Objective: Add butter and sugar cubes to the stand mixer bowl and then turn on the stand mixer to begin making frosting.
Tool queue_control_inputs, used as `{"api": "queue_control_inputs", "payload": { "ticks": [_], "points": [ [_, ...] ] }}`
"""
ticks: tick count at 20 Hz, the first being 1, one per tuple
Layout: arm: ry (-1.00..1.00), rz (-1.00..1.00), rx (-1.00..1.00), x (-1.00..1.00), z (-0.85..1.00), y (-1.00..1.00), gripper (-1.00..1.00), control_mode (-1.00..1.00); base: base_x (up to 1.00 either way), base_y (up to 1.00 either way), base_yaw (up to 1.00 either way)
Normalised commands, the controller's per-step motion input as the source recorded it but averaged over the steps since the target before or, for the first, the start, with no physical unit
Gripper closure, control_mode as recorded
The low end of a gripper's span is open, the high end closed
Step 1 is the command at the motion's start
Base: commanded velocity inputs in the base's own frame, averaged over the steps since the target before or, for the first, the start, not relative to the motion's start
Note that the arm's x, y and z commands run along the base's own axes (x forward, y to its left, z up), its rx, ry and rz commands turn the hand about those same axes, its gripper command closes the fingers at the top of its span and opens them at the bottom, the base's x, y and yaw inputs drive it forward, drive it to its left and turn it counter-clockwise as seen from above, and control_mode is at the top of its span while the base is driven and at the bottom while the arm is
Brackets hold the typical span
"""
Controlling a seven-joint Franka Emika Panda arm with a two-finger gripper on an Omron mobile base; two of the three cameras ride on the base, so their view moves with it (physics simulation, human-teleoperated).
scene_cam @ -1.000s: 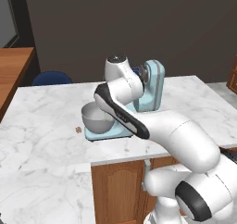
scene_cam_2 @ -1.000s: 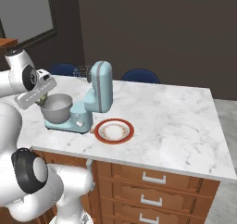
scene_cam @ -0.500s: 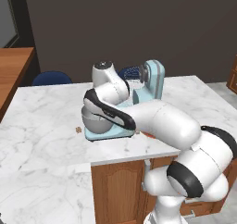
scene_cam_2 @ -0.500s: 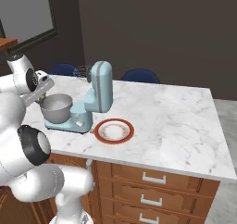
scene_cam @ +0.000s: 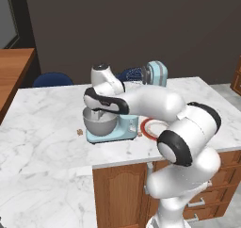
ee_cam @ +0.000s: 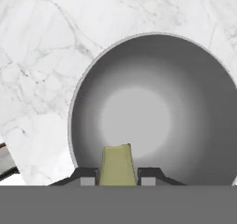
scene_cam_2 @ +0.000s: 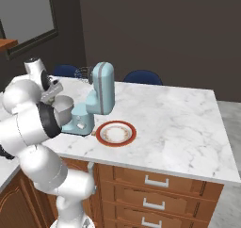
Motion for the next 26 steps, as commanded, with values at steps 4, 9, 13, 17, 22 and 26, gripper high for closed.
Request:
{"api": "queue_control_inputs", "payload": {
  "ticks": [4, 9, 13, 17, 22, 26],
  "points": [
    [0.07, 0.0, 0.0, 0.37, -0.38, 0.08, 1.0, -1.0, 0.0, 0.0, 0.0],
    [0.01, 0.0, -0.01, 0.33, -0.33, 0.04, 1.0, -1.0, 0.0, 0.0, 0.0],
    [0.0, 0.0, 0.0, 0.36, -0.32, 0.0, 1.0, -1.0, 0.0, 0.0, 0.0],
    [0.0, 0.0, 0.0, 0.3, -0.32, 0.0, 1.0, -1.0, 0.0, 0.0, 0.0],
    [0.0, 0.0, 0.0, 0.32, -0.28, 0.0, 1.0, -1.0, 0.0, 0.0, 0.0],
    [0.02, 0.0, -0.02, 0.23, -0.28, 0.0, 1.0, -1.0, 0.0, 0.0, 0.0]
  ]
}}
